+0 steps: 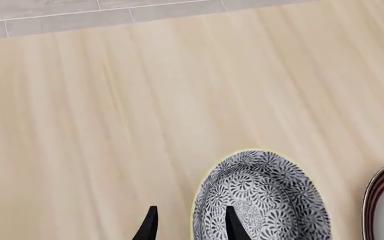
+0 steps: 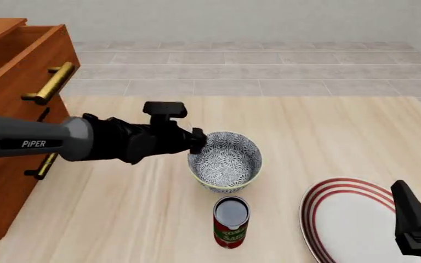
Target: Put the bowl on top of the cabinet.
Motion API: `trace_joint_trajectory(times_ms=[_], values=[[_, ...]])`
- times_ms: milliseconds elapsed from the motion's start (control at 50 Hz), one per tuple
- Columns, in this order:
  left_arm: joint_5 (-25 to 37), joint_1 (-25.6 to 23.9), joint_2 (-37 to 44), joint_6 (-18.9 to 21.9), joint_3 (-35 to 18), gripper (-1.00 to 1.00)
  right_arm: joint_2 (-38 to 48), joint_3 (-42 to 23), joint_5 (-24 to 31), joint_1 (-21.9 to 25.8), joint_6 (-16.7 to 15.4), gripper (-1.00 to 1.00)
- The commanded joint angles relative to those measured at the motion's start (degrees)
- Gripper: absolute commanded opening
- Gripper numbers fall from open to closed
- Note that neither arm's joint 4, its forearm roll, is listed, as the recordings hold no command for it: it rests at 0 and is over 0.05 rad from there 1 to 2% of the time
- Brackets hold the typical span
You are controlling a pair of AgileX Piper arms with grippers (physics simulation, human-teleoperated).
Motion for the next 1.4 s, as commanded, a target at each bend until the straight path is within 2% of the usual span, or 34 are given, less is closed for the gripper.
trace_joint_trajectory(times_ms=[20, 300, 400, 420, 460, 500, 520, 700, 940, 1180, 1400], values=[[-1.06, -0.27, 4.22, -0.45, -1.76, 1.0, 0.0, 0.0, 0.0, 0.0, 0.0, 1.0], [-1.31, -0.78, 7.85, -0.66, -3.51, 1.0, 0.0, 0.0, 0.0, 0.0, 0.0, 1.0], [-2.75, -1.98, 7.61, -1.42, -2.69, 1.0, 0.0, 0.0, 0.0, 0.0, 0.01, 1.0], [-2.76, -1.4, 7.55, -1.07, -2.87, -1.0, 0.01, 0.0, 0.0, 0.0, -0.01, 1.0], [-2.97, -2.83, 9.17, -3.46, -2.9, -1.0, -0.01, 0.0, 0.01, 0.0, -0.01, 1.0], [-2.49, -1.25, 9.96, -2.59, -3.84, -1.0, 0.02, 0.0, -0.01, 0.0, 0.01, 1.0], [-3.19, -2.55, 9.65, -3.63, -3.02, -1.0, 0.0, 0.0, 0.0, 0.01, -0.01, 1.0], [-2.99, -2.41, 7.53, -3.89, -2.42, -1.0, 0.0, 0.0, 0.0, -0.01, -0.01, 1.0], [-1.7, -0.83, 0.25, -1.6, 0.97, -1.0, 0.0, 0.0, 0.0, -0.01, -0.01, 1.0], [-2.56, -0.51, -5.85, -1.96, 5.24, -1.0, 0.02, 0.0, -0.01, -0.01, 0.0, 1.0], [-1.22, 0.38, -10.14, -1.33, 6.12, -1.0, 0.02, 0.0, -0.01, 0.01, -0.01, 1.0]])
